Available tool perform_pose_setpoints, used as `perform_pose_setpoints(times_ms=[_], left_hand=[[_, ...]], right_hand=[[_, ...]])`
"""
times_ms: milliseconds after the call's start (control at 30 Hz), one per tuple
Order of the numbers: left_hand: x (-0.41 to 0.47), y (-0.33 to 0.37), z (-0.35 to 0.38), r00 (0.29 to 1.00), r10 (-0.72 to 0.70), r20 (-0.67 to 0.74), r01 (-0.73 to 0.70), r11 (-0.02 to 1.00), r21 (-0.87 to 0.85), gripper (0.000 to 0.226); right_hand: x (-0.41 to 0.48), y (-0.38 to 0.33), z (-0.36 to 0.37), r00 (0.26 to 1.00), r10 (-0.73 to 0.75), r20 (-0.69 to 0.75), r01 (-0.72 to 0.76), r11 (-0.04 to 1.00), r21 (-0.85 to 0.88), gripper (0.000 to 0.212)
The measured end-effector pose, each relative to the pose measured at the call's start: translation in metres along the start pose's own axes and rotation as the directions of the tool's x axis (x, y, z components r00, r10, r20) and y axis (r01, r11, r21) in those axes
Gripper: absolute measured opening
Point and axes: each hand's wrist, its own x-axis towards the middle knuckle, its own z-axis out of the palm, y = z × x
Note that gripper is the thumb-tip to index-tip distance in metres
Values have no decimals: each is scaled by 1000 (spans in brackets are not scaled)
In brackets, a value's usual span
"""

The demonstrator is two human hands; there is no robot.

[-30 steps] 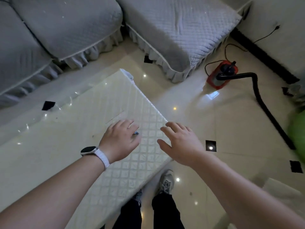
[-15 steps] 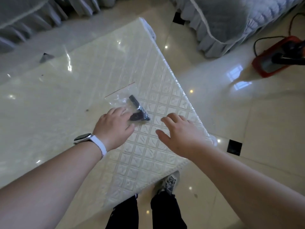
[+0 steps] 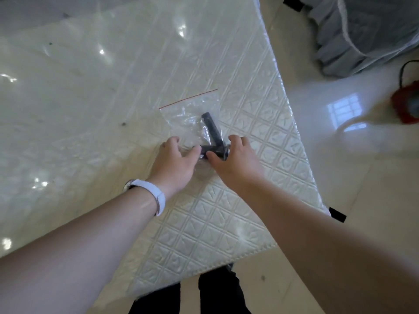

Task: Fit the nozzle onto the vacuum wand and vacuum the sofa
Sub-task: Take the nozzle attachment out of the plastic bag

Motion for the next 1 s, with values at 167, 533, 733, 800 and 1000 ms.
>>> perform_pose_setpoints(times_ms=[167,533,733,800,1000], left_hand=[[10,9,18,999,-30,28,36,977,-212,57],[-2,5,17,994,63,88,-16,891,-454,26],[-21,16,19,984,47,171,67,793,-605,38],[-31,19,19,971,40,237,126,754,-645,32],[-68,41,8,924,102,369,194,707,-681,30]], right_hand=[[6,-1,6,1000,24,5,-24,997,79,48],[-7,0,12,999,-19,47,0,933,359,25],[-29,9,10,1000,22,9,-24,831,556,27],[-39,10,8,1000,28,-1,-22,793,609,34],[-85,4,-22,998,45,-51,3,722,692,30]])
